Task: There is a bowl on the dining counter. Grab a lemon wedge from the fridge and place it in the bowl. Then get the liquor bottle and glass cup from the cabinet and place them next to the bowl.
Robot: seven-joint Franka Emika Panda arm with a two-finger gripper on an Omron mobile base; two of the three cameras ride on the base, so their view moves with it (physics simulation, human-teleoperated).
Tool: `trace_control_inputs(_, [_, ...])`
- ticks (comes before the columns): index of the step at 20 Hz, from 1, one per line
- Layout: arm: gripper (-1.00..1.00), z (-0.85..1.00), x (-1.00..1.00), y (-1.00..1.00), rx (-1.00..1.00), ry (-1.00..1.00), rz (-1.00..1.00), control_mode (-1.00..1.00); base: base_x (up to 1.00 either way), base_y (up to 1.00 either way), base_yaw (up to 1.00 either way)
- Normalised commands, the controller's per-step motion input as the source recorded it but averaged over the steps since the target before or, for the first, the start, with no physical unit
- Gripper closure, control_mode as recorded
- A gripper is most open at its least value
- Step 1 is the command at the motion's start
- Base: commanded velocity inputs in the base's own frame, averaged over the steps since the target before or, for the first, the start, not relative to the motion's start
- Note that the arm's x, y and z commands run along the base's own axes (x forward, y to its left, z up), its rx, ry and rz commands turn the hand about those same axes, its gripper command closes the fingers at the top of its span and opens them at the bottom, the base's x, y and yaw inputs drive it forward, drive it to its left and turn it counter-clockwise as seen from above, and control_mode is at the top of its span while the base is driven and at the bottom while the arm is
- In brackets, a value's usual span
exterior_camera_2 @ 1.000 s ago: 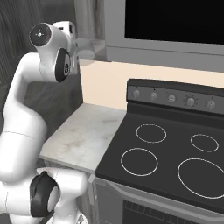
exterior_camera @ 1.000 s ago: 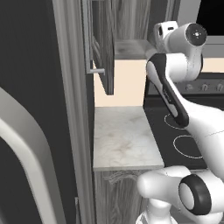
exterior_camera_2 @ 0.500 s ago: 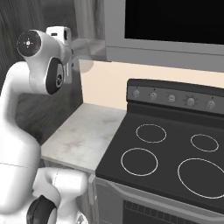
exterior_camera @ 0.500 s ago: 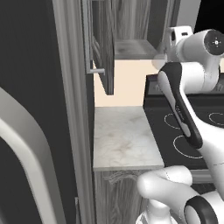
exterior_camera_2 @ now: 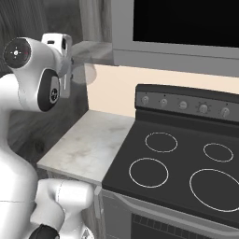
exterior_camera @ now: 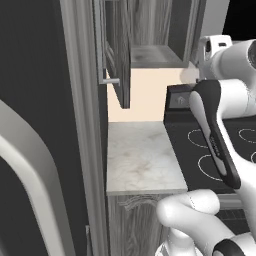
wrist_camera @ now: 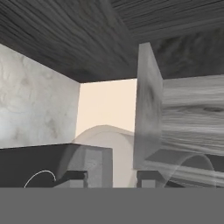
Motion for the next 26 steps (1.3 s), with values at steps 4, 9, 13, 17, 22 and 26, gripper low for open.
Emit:
trace_control_inputs(4, [1.0, -0.02, -0.17, 0.0, 0.0, 0.02, -0.01, -1.0, 0.0, 0.0, 0.0])
trace_control_inputs(9, [1.0, -0.1, -0.2, 0.0, 0.0, 0.0, 0.0, -1.0, 0.0, 0.0, 0.0])
trace_control_inputs(13, [1.0, -0.17, -0.3, 0.0, 0.0, 0.0, 0.0, -1.0, 0.0, 0.0, 0.0])
trace_control_inputs(17, [1.0, -0.12, -0.33, 0.0, 0.01, 0.0, -0.01, -1.0, 0.0, 0.0, 0.0])
trace_control_inputs(22, [1.0, 0.0, -0.3, 0.0, 0.04, 0.0, -0.04, -1.0, 0.0, 0.0, 0.0])
trace_control_inputs(26, [1.0, 0.0, -0.07, 0.0, 0.02, 0.0, -0.03, -1.0, 0.0, 0.0, 0.0])
